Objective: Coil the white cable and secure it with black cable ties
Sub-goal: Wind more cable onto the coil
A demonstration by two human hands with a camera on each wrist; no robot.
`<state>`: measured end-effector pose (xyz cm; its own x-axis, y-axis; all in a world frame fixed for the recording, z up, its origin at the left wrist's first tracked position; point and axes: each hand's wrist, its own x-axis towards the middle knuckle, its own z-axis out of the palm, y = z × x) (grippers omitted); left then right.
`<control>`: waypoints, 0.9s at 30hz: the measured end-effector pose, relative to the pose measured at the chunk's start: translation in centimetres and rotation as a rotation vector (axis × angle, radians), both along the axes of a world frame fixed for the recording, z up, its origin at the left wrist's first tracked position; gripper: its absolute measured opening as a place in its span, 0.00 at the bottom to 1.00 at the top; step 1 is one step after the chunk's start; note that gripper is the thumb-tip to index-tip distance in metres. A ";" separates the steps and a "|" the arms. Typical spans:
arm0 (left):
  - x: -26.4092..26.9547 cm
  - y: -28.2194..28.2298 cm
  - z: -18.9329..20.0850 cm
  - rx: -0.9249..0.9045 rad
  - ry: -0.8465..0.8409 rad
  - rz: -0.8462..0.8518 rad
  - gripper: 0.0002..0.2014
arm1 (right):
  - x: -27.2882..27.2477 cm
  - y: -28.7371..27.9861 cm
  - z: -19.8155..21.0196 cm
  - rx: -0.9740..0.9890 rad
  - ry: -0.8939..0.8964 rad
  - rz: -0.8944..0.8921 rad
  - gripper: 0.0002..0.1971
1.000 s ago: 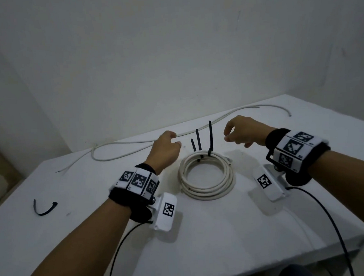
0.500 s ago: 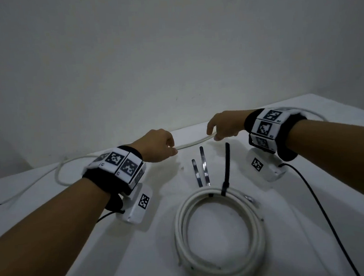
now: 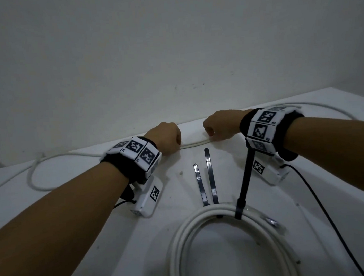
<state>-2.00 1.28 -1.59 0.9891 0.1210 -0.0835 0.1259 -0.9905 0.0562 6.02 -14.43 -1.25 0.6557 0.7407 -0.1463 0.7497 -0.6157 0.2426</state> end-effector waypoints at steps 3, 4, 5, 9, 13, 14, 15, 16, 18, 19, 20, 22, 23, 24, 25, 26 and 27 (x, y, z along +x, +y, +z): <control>-0.2 0.1 0.3 0.023 -0.017 -0.007 0.10 | -0.2 -0.3 0.4 0.022 -0.076 0.013 0.11; -0.2 0.4 0.7 0.023 -0.046 -0.015 0.09 | -0.1 -0.5 0.8 0.055 -0.119 0.023 0.10; -0.2 0.7 1.3 0.002 -0.090 -0.023 0.09 | 0.0 -0.7 1.4 0.101 -0.158 0.029 0.09; -1.2 1.7 6.0 -0.079 -0.305 -0.076 0.11 | 0.1 -2.2 5.8 0.266 -0.341 0.055 0.09; -3.8 1.7 11.0 -0.148 -0.410 -0.038 0.18 | -1.4 -4.0 11.1 0.338 -0.450 0.043 0.11; -4.6 1.3 12.2 -0.187 -0.465 -0.028 0.18 | -2.1 -4.4 12.1 0.337 -0.469 0.046 0.10; -5.4 0.7 13.3 -0.231 -0.528 -0.017 0.18 | -3.0 -4.7 13.0 0.317 -0.482 0.048 0.10; -6.3 0.1 14.5 -0.269 -0.590 -0.012 0.17 | -3.9 -5.0 13.7 0.282 -0.482 0.040 0.10; -8.1 -1.3 16.9 -0.309 -0.699 -0.017 0.16 | -6.1 -6.1 14.5 0.205 -0.435 -0.017 0.07; -9.0 -1.9 18.0 -0.323 -0.743 -0.019 0.16 | -7.1 -6.9 14.7 0.181 -0.396 -0.068 0.05; -10.0 -2.3 19.2 -0.338 -0.778 -0.017 0.16 | -8.0 -7.8 14.9 0.173 -0.358 -0.126 0.03; -12.0 -2.8 21.1 -0.369 -0.835 -0.011 0.15 | -9.9 -9.9 15.4 0.189 -0.295 -0.233 0.03; -13.0 -3.0 21.8 -0.389 -0.864 -0.007 0.15 | -10.9 -10.9 15.6 0.204 -0.263 -0.281 0.03; -14.1 -3.3 22.3 -0.413 -0.891 -0.002 0.15 | -11.8 -11.9 15.7 0.226 -0.221 -0.325 0.05; -15.2 -3.6 22.6 -0.437 -0.914 0.003 0.15 | -12.7 -12.9 15.8 0.258 -0.169 -0.365 0.06; -16.1 -3.9 22.8 -0.458 -0.928 0.007 0.15 | -13.4 -13.8 15.7 0.306 -0.115 -0.400 0.08; -17.1 -4.2 22.9 -0.475 -0.937 0.011 0.15 | -14.1 -14.7 15.7 0.373 -0.063 -0.430 0.11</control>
